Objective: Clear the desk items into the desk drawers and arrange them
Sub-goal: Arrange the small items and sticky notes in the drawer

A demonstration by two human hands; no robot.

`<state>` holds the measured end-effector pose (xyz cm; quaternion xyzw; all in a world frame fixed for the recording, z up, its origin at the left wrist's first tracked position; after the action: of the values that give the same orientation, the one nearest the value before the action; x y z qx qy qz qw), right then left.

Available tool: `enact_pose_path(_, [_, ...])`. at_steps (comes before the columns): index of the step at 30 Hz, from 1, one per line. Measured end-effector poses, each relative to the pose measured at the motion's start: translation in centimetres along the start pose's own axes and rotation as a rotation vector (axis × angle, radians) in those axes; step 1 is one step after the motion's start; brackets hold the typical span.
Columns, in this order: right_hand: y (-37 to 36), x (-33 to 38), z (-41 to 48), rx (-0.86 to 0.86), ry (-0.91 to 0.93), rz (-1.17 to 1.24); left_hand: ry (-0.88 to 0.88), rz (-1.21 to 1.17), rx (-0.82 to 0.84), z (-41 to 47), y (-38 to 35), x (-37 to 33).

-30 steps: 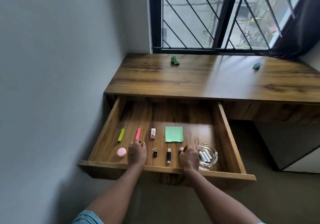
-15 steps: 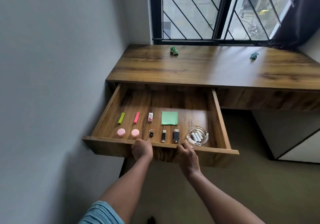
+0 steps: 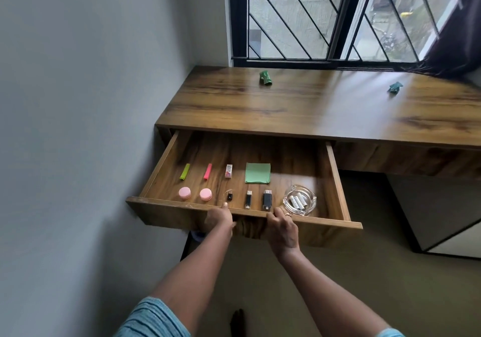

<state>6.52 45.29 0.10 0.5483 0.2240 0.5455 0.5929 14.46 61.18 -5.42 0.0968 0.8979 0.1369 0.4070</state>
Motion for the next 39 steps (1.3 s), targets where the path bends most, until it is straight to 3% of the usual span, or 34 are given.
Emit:
enact_pose_path(9, [-2.2,-1.8,8.9,-0.079,0.062,-0.073,0.112,-0.277,0.209,5.4,-6.1,-6.3])
enact_pose_path(14, [-6.1,-1.7,10.2,-0.002,0.300,-0.135,0.094,-0.367,0.239,8.1,-9.1,-9.7])
enact_pose_path(19, [-9.7,-4.4,12.9,0.207,0.158,-0.271,0.106,-0.403,0.222,10.5,-11.1,-11.2])
enact_pose_path(25, [-12.1,-6.0,16.1,0.289,0.083,-0.254,0.145,-0.510,0.189,13.3,-13.4,-12.5])
enact_pose_path(29, [-12.6,-6.5,18.3,0.256,0.144,-0.244,0.165,-0.540,0.186,14.1,-14.5,-13.9])
enact_pose_path(39, [-14.6,-8.1,23.2,0.355,0.188,-0.209,0.142,-0.612,0.179,16.1,-16.7,-17.6])
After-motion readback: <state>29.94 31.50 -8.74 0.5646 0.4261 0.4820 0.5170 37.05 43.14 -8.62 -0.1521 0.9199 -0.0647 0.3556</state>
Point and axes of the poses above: each hand's wrist, its own z-axis towards the middle knuckle, its own y-axis out of the back of the hand, x = y × z, the point moved 10 cm from there along z, towards the middle knuckle, and after that the axes turned 7 degrees about z, right-handed, at the moved point
